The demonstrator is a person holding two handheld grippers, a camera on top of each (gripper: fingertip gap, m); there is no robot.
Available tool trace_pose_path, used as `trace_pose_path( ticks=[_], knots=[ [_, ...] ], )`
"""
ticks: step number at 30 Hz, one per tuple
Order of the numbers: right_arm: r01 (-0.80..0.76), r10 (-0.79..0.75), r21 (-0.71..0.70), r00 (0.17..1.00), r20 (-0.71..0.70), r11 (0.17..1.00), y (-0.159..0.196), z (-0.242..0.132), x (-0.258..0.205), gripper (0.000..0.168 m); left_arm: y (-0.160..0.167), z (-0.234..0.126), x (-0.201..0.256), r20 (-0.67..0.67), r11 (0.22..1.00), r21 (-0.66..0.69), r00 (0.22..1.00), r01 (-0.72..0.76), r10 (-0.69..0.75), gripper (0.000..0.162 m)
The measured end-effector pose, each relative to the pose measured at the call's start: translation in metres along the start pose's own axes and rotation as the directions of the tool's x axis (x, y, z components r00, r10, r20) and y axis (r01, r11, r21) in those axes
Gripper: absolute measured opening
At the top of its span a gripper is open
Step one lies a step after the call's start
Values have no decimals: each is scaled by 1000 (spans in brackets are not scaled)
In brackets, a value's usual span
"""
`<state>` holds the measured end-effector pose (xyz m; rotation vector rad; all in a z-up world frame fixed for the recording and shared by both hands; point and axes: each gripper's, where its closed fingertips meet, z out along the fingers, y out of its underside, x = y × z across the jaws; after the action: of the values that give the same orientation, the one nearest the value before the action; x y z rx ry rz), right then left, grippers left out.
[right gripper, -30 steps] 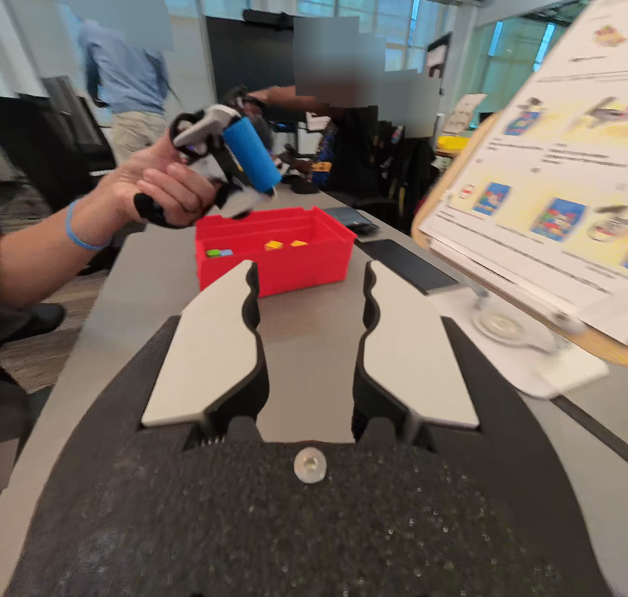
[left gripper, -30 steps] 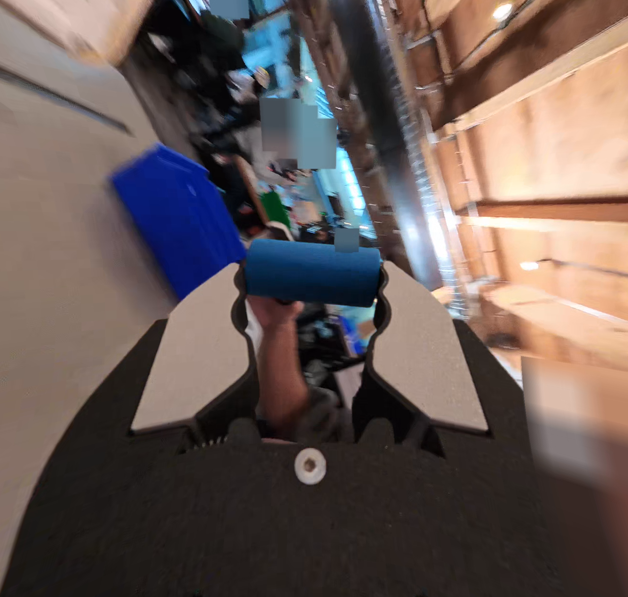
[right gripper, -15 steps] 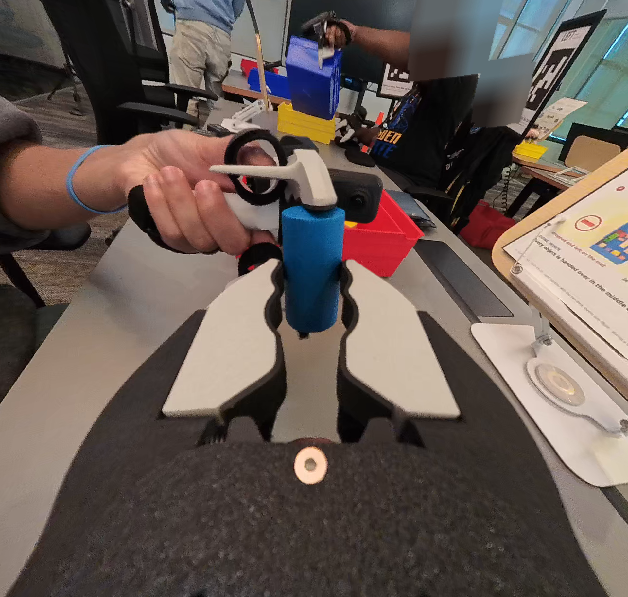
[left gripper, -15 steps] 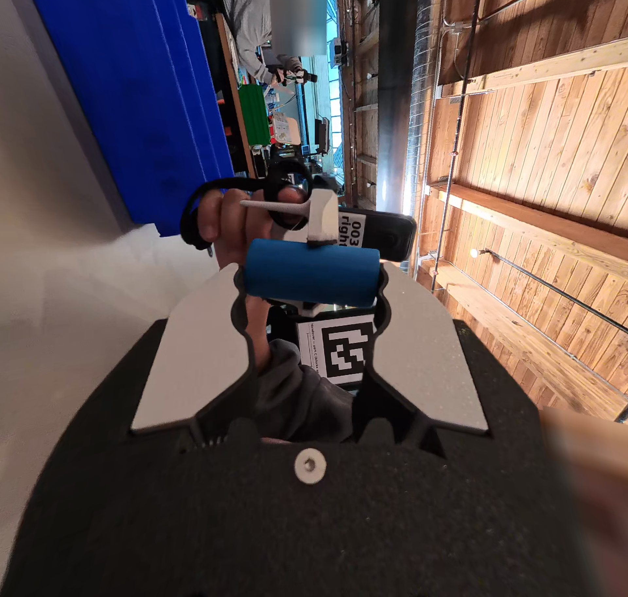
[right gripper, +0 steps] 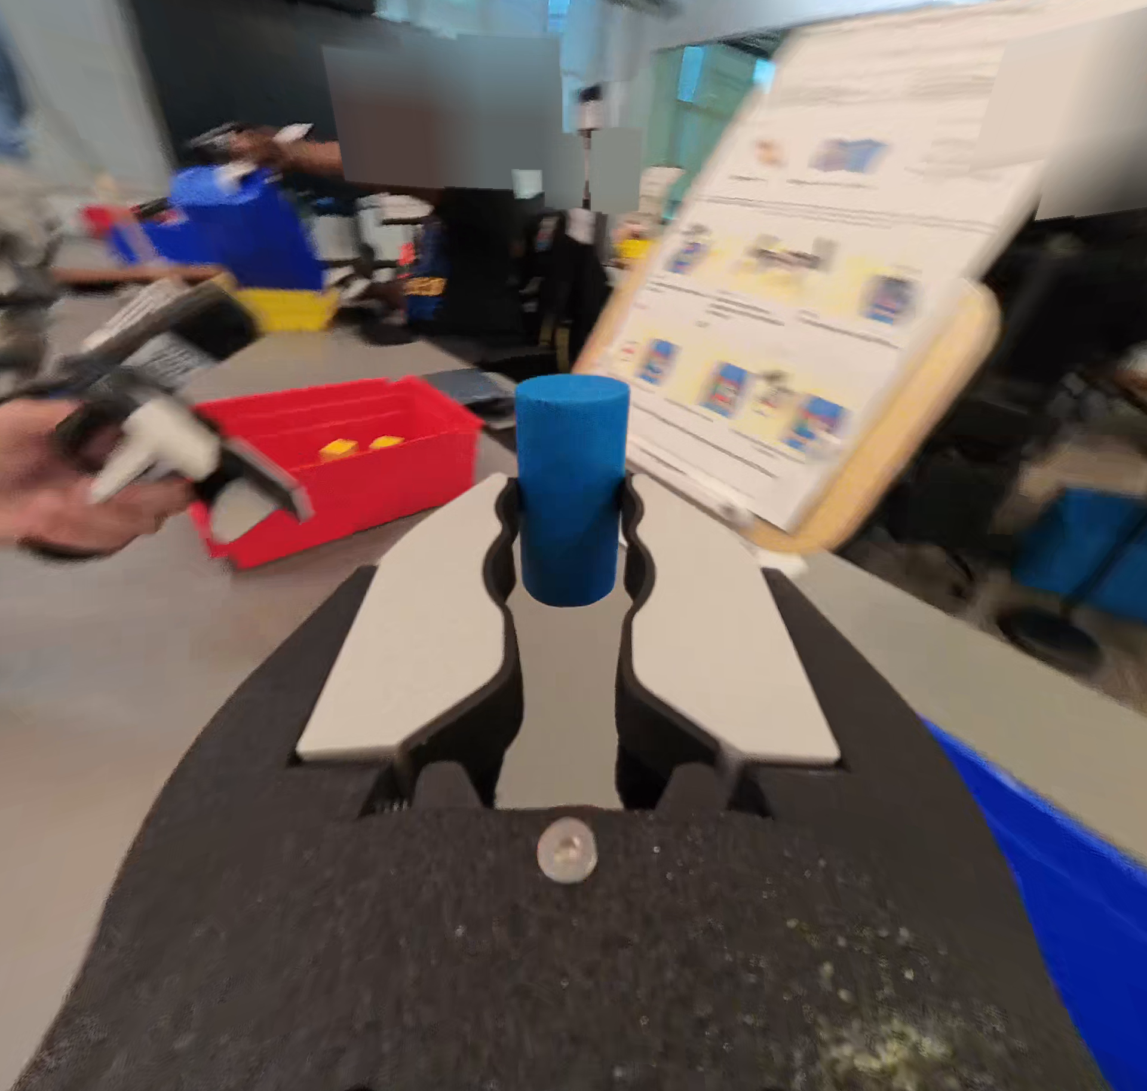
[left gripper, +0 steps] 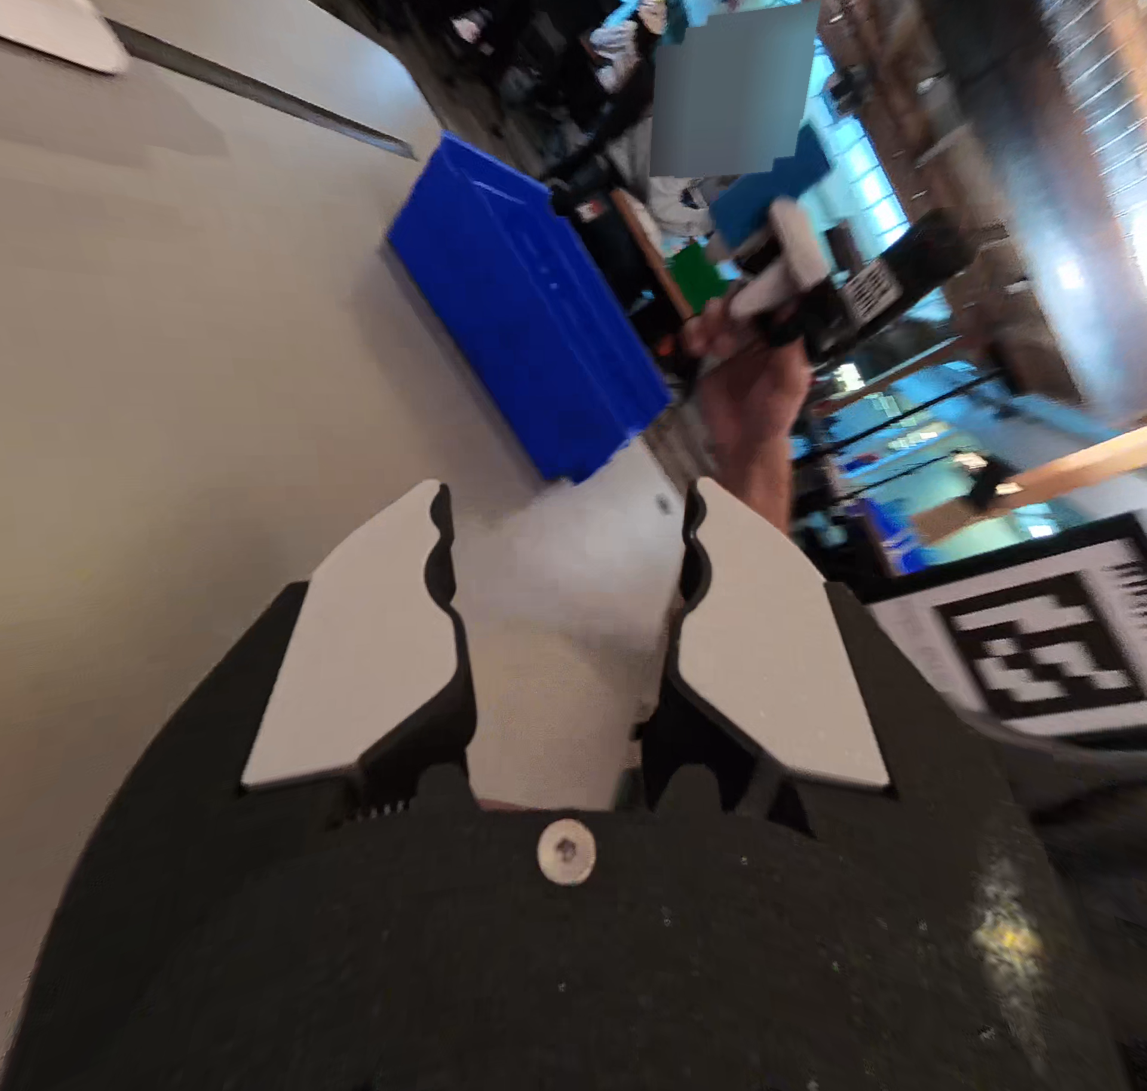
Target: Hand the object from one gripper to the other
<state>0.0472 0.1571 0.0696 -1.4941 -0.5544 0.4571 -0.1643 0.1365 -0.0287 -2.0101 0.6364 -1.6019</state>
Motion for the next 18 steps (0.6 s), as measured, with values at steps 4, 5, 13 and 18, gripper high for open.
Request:
trace_pose_path(
  ticks=[4, 5, 13, 18],
  knots=[
    [-258, 234, -47, 929, -286, 965, 37, -44, 88, 31, 36, -15, -11, 133, 981, 41, 975, -187, 180, 62],
    [-326, 285, -69, 896, -341, 943, 53, -49, 103, 31, 42, -18, -10, 164, 972, 36, 961, -231, 222, 61],
    [-664, 343, -507, 733, -587, 550, 198, -23, 162, 32, 56, -22, -2, 227, 940, 21, 917, -340, 327, 58],
    [-601, 150, -753, 798, -584, 268, 246, -15, 161, 32, 60, -21, -11, 212, 957, 9, 936, -288, 280, 59]
  ],
)
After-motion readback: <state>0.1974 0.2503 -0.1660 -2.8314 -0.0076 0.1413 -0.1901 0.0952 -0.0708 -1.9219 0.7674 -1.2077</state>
